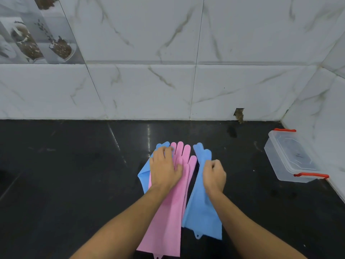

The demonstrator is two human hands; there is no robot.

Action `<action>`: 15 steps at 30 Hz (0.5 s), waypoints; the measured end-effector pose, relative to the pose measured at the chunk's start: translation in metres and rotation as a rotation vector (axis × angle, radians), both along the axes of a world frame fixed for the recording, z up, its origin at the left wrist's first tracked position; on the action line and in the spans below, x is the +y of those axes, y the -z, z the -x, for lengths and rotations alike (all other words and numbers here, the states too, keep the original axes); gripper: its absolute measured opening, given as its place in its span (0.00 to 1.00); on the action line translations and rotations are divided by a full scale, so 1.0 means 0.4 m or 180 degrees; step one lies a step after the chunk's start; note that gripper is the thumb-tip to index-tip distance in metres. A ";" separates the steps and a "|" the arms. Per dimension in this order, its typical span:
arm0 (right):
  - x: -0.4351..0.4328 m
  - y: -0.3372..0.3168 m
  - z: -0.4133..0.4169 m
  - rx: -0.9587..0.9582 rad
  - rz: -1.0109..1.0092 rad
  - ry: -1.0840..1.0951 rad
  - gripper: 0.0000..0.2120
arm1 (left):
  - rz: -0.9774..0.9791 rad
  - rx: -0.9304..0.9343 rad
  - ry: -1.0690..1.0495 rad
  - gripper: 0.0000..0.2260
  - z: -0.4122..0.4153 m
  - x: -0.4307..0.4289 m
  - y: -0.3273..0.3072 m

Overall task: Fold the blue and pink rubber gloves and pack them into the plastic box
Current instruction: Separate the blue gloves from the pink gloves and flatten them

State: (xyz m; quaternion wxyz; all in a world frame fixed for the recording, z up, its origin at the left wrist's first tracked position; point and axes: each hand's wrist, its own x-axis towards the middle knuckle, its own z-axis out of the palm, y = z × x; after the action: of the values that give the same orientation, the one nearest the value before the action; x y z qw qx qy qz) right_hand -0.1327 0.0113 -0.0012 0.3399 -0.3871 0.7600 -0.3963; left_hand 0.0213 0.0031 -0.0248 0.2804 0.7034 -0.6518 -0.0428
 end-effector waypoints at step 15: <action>0.037 -0.108 0.107 -0.3962 0.0420 0.1175 0.19 | -0.0191 0.1215 -0.0604 0.14 -0.071 -0.044 -0.212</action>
State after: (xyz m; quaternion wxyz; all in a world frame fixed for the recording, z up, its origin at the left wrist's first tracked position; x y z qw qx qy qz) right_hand -0.1755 0.0259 0.0421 0.6184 0.0315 0.4492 -0.6440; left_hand 0.0497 -0.0146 0.0601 0.3805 0.7487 -0.5162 -0.1680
